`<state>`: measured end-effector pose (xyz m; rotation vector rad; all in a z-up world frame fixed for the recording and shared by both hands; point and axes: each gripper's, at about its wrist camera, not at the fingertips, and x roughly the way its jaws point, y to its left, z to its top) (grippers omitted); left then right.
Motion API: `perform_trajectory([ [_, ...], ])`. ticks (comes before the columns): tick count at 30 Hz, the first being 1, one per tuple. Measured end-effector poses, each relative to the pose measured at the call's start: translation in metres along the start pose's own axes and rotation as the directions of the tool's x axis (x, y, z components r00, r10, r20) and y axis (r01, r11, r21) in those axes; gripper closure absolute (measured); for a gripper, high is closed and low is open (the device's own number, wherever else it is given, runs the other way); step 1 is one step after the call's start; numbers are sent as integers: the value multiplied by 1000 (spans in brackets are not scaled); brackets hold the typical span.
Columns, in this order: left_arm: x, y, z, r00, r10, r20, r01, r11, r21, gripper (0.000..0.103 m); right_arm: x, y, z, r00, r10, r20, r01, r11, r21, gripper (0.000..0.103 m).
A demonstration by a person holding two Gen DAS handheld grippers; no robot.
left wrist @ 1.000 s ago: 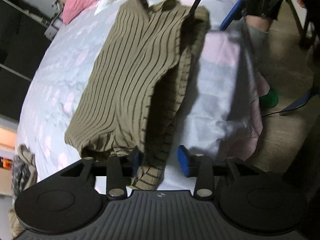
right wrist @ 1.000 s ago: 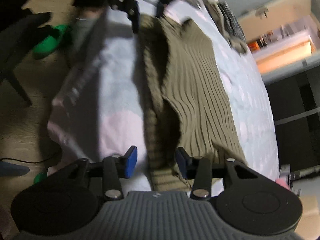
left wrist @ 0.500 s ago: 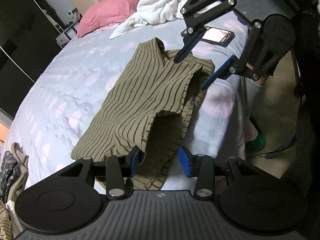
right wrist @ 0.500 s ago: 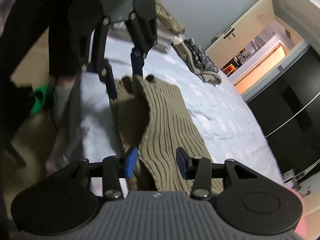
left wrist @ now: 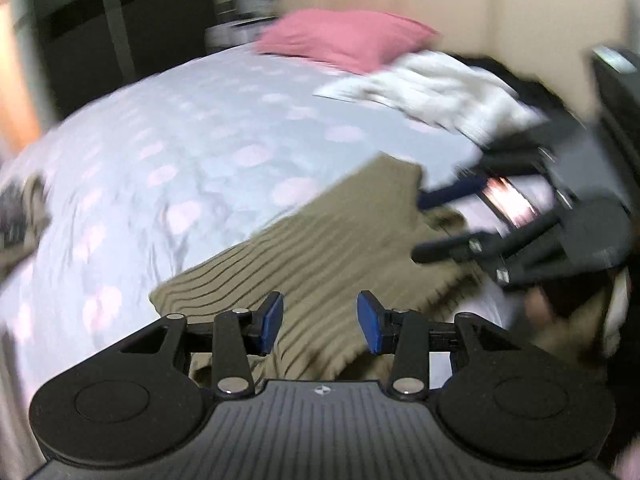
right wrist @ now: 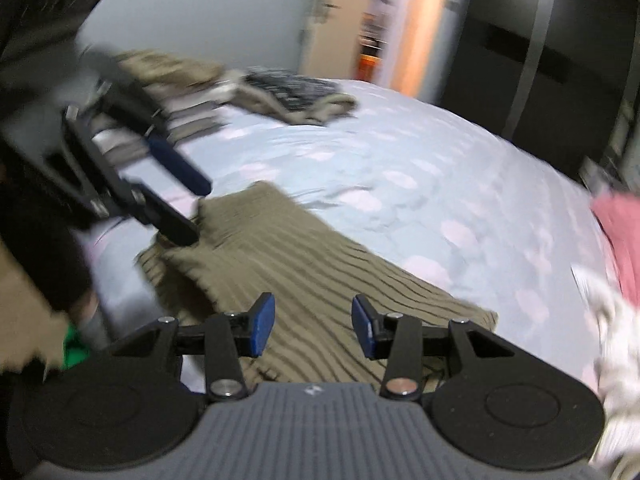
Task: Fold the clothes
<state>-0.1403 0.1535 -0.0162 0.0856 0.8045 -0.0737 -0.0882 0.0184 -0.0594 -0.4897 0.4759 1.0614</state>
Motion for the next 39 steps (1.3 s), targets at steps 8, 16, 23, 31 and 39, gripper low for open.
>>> perform_trajectory([
  [8, 50, -1, -17, 994, 42, -96, -54, 990, -128, 94, 32, -8, -13, 991, -64, -117, 85, 978, 189, 89],
  [16, 73, 14, -44, 970, 54, -236, -89, 986, -141, 97, 59, -10, -41, 952, 2, -306, 72, 971, 230, 89],
  [23, 43, 12, -37, 984, 62, -166, -85, 988, -131, 97, 35, -19, -38, 962, 28, -272, 54, 956, 288, 87],
  [31, 20, 41, 5, 991, 137, 4, -132, 962, -239, 97, 7, -58, -3, 984, -162, -73, 178, 901, 396, 87],
  [39, 52, 88, 7, 978, 208, 2, -192, 904, -382, 102, 35, -105, -5, 953, -286, -104, 296, 794, 531, 87],
])
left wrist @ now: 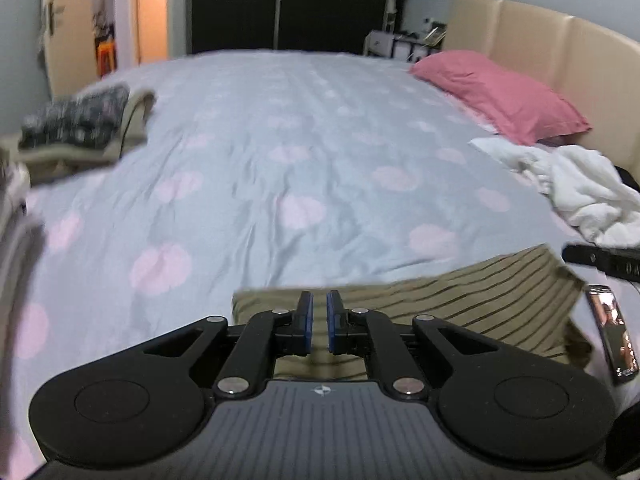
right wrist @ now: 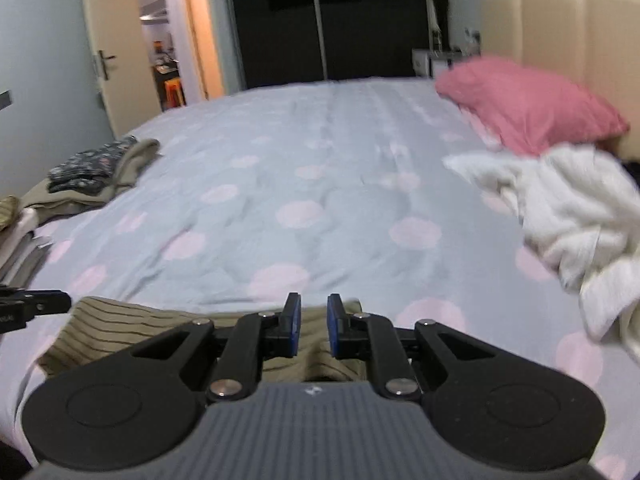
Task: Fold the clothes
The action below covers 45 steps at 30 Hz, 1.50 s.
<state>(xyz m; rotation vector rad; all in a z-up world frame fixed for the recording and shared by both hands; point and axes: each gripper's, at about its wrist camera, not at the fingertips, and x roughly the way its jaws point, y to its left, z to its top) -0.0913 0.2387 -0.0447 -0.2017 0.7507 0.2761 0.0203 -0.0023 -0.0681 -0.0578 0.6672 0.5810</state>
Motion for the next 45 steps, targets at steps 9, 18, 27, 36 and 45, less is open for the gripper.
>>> perform_trajectory([
  [9, 41, 28, -34, 991, 6, -130, -12, 999, -44, 103, 49, -10, -49, 983, -18, -184, 13, 999, -29, 88],
  [18, 44, 33, -42, 991, 6, -131, -9, 1000, -26, 103, 54, -6, -64, 980, -35, -195, 12, 993, -120, 88],
  [27, 17, 25, -38, 992, 64, -108, -60, 997, 46, 103, 27, -6, -60, 973, -84, -215, 59, 991, -119, 88],
  [36, 0, 13, 0, 1000, 8, 21, -8, 1000, 24, 103, -1, 6, -25, 995, -95, 6, 95, 989, -114, 84],
  [45, 43, -13, 7, 996, -87, 18, 87, 996, 15, 103, 48, 45, -1, 999, 43, -17, -44, 995, -86, 85],
])
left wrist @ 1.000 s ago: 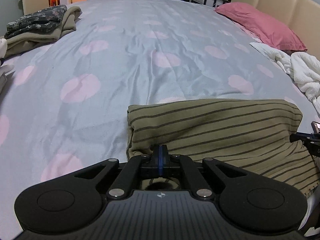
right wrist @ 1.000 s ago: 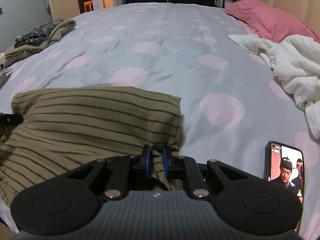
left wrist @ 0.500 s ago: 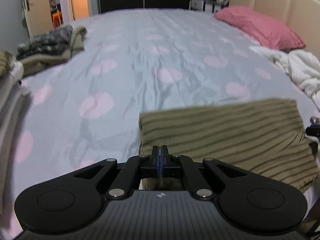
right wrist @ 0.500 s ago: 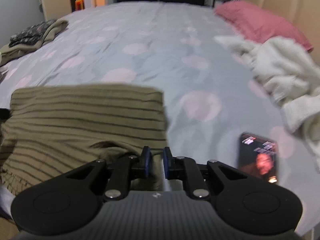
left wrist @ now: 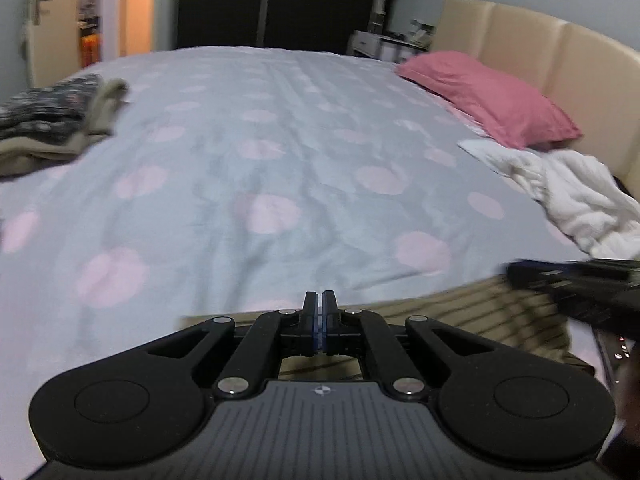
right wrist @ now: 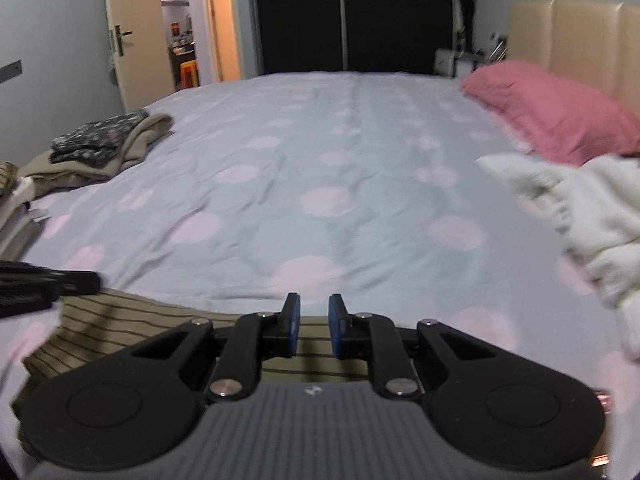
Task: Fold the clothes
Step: 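Press the folded shirt bundle flat with both tools and open them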
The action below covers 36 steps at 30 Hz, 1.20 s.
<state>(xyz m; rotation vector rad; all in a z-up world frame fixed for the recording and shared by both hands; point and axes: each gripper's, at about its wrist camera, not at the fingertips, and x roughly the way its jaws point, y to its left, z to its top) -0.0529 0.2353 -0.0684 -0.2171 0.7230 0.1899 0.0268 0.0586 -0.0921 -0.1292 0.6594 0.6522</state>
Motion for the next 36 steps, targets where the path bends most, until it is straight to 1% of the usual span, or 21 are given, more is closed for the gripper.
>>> perform_trajectory([
  [2, 11, -12, -3, 1000, -23, -14, 24, 999, 29, 103, 11, 17, -2, 1000, 27, -8, -27, 999, -35, 85],
  [4, 24, -21, -6, 999, -32, -36, 34, 998, 51, 103, 23, 33, -6, 999, 30, -23, -32, 996, -83, 86],
  [6, 36, -18, -10, 997, -22, -76, 25, 999, 32, 103, 34, 45, -10, 999, 26, -45, -32, 992, -123, 85],
  [8, 48, -13, -15, 993, -28, -118, 30, 1000, 10, 103, 44, 46, -16, 996, 27, -83, -37, 991, -127, 85],
  [10, 53, -10, -18, 992, -34, -122, 35, 999, 6, 103, 55, 45, -22, 992, 30, -123, -44, 992, -116, 86],
  [15, 50, -9, -19, 993, -37, -115, 39, 999, 20, 103, 61, 45, -28, 992, 27, -127, -43, 991, -130, 86],
  [17, 41, -9, -16, 996, -25, -84, 28, 999, 34, 103, 55, 40, -25, 993, 36, -114, -48, 993, -106, 89],
  [18, 36, -8, -14, 998, -15, -63, 17, 999, 39, 103, 50, 36, -23, 995, 31, -92, -39, 996, -84, 90],
  [20, 23, -5, -10, 1000, 7, -14, -6, 999, 40, 103, 40, 27, -15, 1000, -6, -31, 5, 998, -55, 88],
  [22, 10, 1, -4, 999, 36, 38, -37, 999, 31, 103, 31, 18, -9, 999, -45, 23, 46, 998, -33, 88],
  [23, 7, 5, -2, 997, 55, 48, -56, 998, 25, 103, 26, 13, -6, 997, -67, 47, 68, 997, -23, 88],
  [24, 7, 10, -1, 996, 79, 34, -80, 997, 14, 103, 23, 8, -4, 994, -88, 65, 89, 996, -13, 85],
  [26, 11, 21, -5, 992, 128, -10, -128, 992, -15, 103, 27, 0, -7, 993, -118, 31, 118, 993, 4, 84],
  [28, 17, 29, -11, 989, 142, -45, -144, 989, -33, 103, 32, -8, -13, 990, -142, -9, 142, 990, 16, 85],
  [30, 24, 31, -18, 986, 150, -69, -151, 988, -10, 103, 42, -16, -23, 989, -137, -63, 140, 989, 40, 89],
  [33, 28, 34, -22, 987, 141, -77, -142, 990, -13, 103, 49, -23, -33, 990, -116, -81, 121, 991, 49, 89],
  [36, 26, 37, -23, 988, 130, -79, -133, 991, -29, 103, 49, -21, -34, 989, -121, -79, 123, 992, 17, 89],
])
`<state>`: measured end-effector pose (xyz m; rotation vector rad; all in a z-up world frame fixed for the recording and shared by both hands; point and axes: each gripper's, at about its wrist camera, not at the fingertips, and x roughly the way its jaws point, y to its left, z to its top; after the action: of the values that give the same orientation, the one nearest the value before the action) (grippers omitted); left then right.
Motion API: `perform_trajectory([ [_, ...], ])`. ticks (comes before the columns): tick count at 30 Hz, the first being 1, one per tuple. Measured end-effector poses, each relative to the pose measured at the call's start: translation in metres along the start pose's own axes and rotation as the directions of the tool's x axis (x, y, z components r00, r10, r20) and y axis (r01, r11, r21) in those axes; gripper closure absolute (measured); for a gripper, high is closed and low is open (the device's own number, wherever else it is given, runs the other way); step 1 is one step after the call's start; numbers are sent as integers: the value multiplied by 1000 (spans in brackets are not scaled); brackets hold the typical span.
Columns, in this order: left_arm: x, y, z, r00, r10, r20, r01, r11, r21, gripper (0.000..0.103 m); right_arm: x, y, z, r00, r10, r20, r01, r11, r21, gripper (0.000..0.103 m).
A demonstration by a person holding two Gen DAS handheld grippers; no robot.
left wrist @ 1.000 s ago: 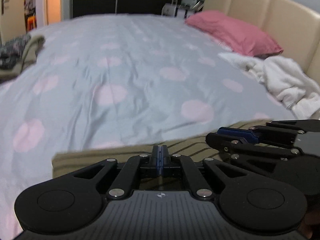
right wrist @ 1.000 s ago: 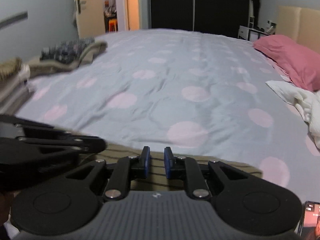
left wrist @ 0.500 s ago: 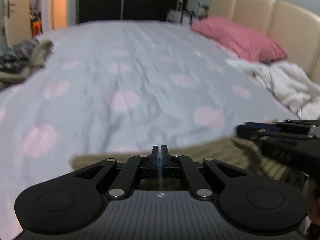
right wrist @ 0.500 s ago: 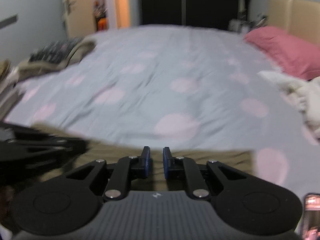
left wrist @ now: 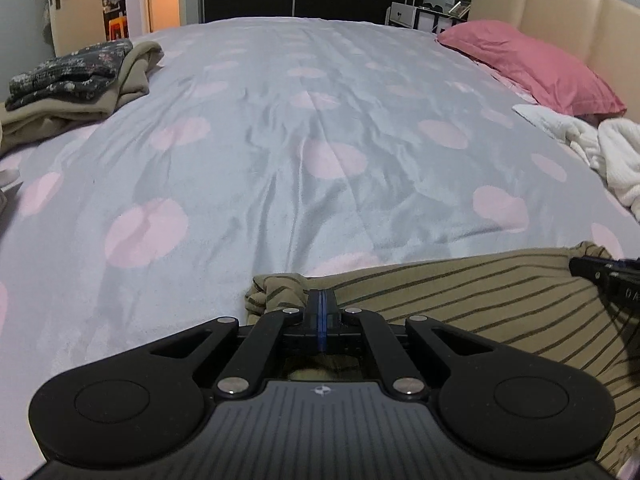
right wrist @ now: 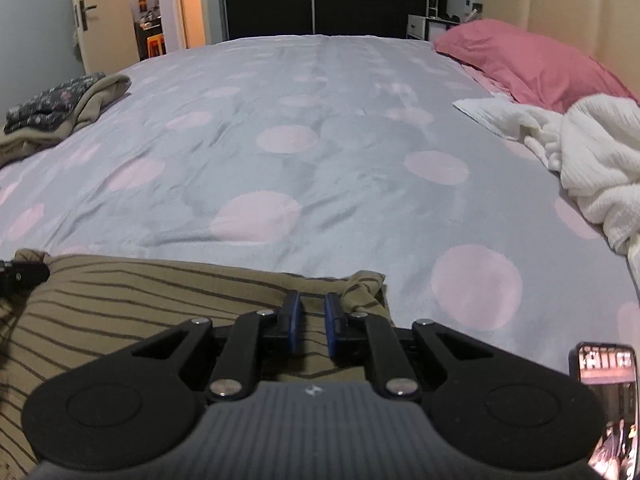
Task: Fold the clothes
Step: 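Press the folded shirt bundle flat with both tools and open them, then grasp the folded olive striped shirt edge with both tools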
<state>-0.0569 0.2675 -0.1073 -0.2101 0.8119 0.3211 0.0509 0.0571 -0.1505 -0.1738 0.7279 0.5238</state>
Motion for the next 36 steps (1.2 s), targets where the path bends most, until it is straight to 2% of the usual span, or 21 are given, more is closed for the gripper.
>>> perform_trajectory([
  [6, -35, -11, 3, 999, -1, 54, 0, 1000, 19, 103, -25, -2, 7, 999, 5, 44, -6, 1000, 17, 88],
  [11, -69, -39, -2, 995, -65, 81, 59, 995, 74, 103, -67, 20, 0, 997, 48, 65, -44, 997, -58, 84],
  [15, -75, -61, -16, 994, -104, 36, 99, 988, 120, 103, -80, 39, -15, 995, 93, 27, -90, 989, -119, 85],
  [21, -55, -80, -46, 996, -54, -71, 69, 971, 228, 103, -75, 53, -42, 993, 103, -57, -112, 976, -187, 84],
  [23, -47, -76, -54, 994, -50, -100, 70, 974, 214, 103, -68, 51, -50, 990, 107, -90, -121, 976, -181, 84],
  [28, -56, -75, -53, 995, -40, -88, 58, 974, 217, 103, -73, 51, -56, 991, 109, -75, -123, 970, -208, 84],
  [33, -85, -75, -53, 997, -63, -51, 71, 983, 171, 103, -104, 45, -52, 991, 127, -45, -133, 977, -164, 84],
  [36, -91, -74, -59, 996, -46, -78, 58, 986, 154, 103, -115, 42, -58, 991, 111, -72, -121, 981, -154, 83],
])
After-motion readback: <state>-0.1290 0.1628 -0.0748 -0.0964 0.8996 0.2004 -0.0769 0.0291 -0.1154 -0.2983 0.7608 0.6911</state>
